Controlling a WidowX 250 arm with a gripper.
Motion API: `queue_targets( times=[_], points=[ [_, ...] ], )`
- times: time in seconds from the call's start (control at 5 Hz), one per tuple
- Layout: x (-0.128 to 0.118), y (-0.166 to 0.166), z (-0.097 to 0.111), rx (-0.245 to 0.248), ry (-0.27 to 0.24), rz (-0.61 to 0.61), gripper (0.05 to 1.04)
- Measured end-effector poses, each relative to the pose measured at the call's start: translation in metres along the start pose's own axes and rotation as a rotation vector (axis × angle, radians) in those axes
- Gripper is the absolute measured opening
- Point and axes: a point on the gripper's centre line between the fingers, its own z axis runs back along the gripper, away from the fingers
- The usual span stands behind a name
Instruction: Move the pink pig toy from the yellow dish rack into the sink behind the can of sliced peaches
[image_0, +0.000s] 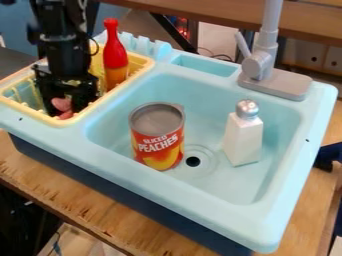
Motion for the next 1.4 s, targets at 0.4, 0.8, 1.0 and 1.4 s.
queue_targets(
  times=[0.4, 0.8, 1.0, 1.4],
  points=[
    [-0.016, -0.019, 0.049, 0.028, -0.045, -0.028, 0.352],
    [-0.025, -0.083, 0.119, 0.087, -0.233, -0.170, 0.345],
    [-0.009, -0.110, 0.123, 0.046, -0.304, -0.229, 0.345],
    [0.039, -0.120, 0.079, -0.002, -0.175, -0.281, 0.345]
  ],
)
